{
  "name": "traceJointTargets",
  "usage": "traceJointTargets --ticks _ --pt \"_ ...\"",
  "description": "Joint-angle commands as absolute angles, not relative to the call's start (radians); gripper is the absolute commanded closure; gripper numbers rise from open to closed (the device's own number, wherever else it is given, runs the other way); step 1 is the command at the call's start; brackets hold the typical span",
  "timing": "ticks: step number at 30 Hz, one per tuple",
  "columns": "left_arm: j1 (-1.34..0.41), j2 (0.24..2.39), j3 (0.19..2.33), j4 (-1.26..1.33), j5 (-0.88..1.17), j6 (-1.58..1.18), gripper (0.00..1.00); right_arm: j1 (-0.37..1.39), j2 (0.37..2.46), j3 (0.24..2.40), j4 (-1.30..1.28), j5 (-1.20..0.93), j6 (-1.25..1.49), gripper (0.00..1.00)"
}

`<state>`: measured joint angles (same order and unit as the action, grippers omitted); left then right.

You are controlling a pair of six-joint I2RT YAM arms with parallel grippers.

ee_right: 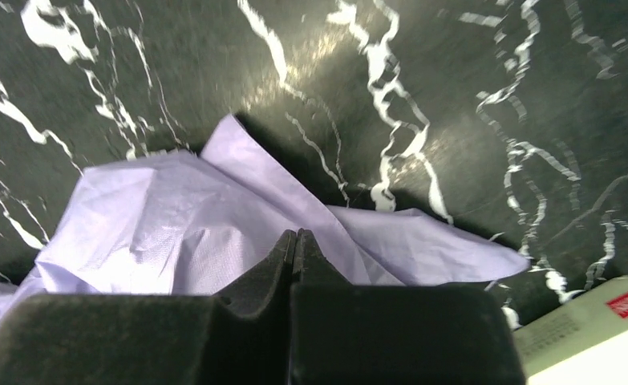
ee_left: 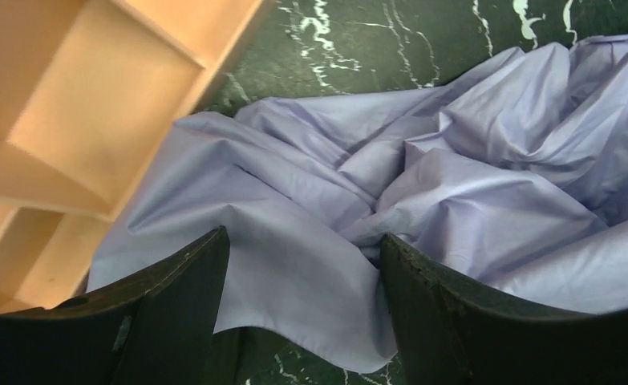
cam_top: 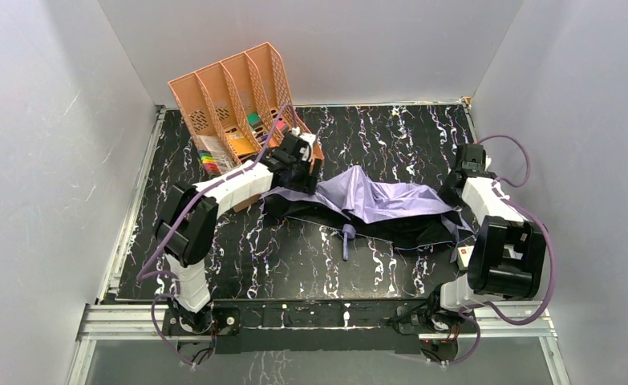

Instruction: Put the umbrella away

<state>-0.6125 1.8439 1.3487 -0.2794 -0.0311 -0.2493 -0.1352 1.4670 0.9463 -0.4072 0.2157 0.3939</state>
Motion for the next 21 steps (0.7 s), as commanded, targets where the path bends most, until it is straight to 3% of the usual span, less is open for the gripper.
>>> traceJointTargets --ticks 1,10,21 --pt "-0.667 1.876 1.339 -0.246 -0.016 -0.253 0.33 -0.137 1.489 0.883 -0.357 0.080 0.425 0.95" --pt "-0.724 1.966 1.343 -0.169 0.111 -0.306 0.38 -0.103 1.527 0.747 -0.284 -0.135 0.472 0.98" --pt "-0.818 2.010 1.394 -0.024 0.359 -0.365 0.46 0.124 1.516 0.666 -0.033 -0.373 0.713 0.97"
